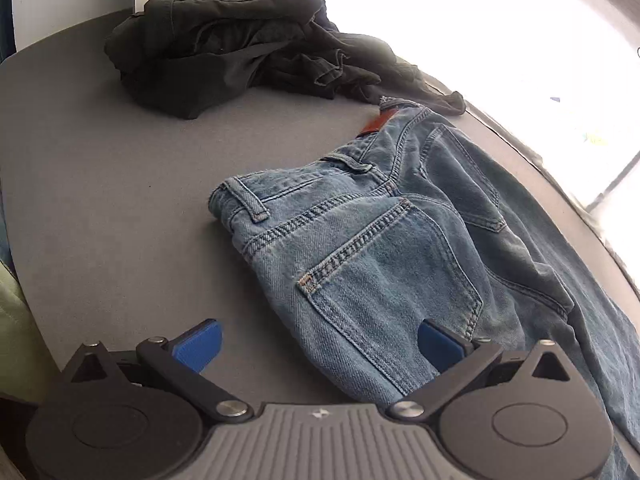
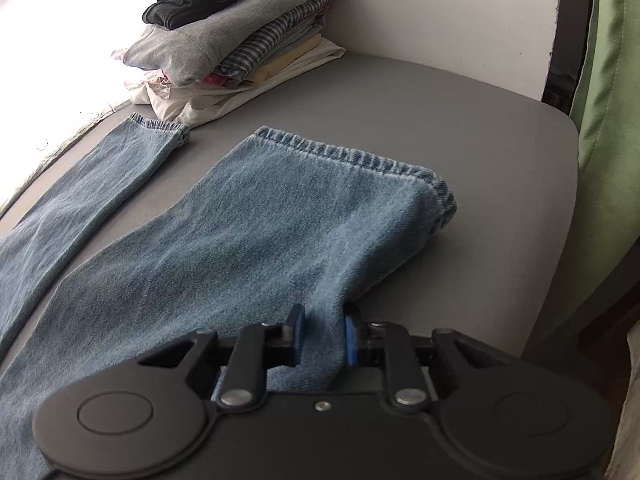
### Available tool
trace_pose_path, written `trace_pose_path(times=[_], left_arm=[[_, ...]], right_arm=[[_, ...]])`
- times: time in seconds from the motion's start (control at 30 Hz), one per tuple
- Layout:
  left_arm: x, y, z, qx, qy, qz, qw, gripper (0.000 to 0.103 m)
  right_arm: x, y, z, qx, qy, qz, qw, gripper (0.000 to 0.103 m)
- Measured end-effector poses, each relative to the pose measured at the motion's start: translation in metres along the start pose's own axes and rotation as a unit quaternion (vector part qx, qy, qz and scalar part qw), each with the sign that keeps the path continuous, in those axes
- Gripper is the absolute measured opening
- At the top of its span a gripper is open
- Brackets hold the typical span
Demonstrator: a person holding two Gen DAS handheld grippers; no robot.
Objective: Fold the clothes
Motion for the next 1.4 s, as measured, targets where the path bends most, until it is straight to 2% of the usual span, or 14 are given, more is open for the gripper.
trace_pose_path(times=[0.03,0.2,0.3,0.37,0.4,0.43,0.47,0.53,0.67,0.83,0.97,1.27,1.4], left_arm=[[0.005,0.004,0.003,-0.013,0.006,-0.002,0.9999,0.102],[0.026,0.012,0.002,-0.1,0.051,-0.03,0.9932,0.096],[0.032,0.009,0.002,-0.123,0.054,-0.043,0.99,0.082],[0.034,0.007,0.003,-0.119,0.053,-0.046,0.9904,0.055],[0.034,0.006,0.005,-0.125,0.051,-0.052,0.9895,0.046],[0.033,0.005,0.008,-0.132,0.049,-0.058,0.9883,0.026],[0.033,0.004,0.011,-0.14,0.046,-0.064,0.987,0.017],[0.027,0.001,0.019,-0.152,0.033,-0.073,0.9851,0.011],[-0.008,-0.008,0.054,-0.166,-0.033,-0.092,0.9813,0.01],[-0.048,-0.033,0.097,-0.132,-0.094,-0.117,0.9797,0.01],[-0.056,-0.043,0.109,-0.128,-0.104,-0.126,0.9783,0.01],[-0.041,-0.066,0.122,-0.114,-0.113,-0.111,0.9808,0.01],[-0.034,-0.077,0.129,-0.108,-0.117,-0.104,0.9816,0.01]], right_arm=[[-0.001,-0.003,0.001,0.018,0.003,0.01,1.0,0.01],[-0.01,0.001,0.009,0.084,-0.013,0.018,0.996,0.009],[-0.027,0.009,0.026,0.12,-0.038,0.05,0.991,0.008],[-0.037,0.017,0.039,0.133,-0.054,0.073,0.987,0.008],[-0.043,0.022,0.046,0.136,-0.063,0.083,0.985,0.008],[-0.049,0.027,0.053,0.139,-0.072,0.093,0.983,0.008],[-0.055,0.033,0.059,0.142,-0.081,0.102,0.981,0.008],[-0.067,0.043,0.071,0.139,-0.096,0.118,0.979,0.008],[-0.086,0.059,0.089,0.13,-0.12,0.134,0.975,0.007],[-0.104,0.069,0.106,0.135,-0.144,0.156,0.968,0.007],[-0.109,0.075,0.11,0.124,-0.155,0.159,0.967,0.007],[-0.089,0.101,0.117,0.089,-0.15,0.139,0.975,0.007],[-0.077,0.129,0.134,0.054,-0.156,0.137,0.977,0.007]])
Point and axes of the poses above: each gripper's, at about its wrist camera, not at the fingertips, and x roughly the way its jaws point, y to its left, z to its top, the point moved 10 cm from there along x, roughly the way its jaws point, and after that the axes turned 4 degrees about z, right-handed, at the moved point
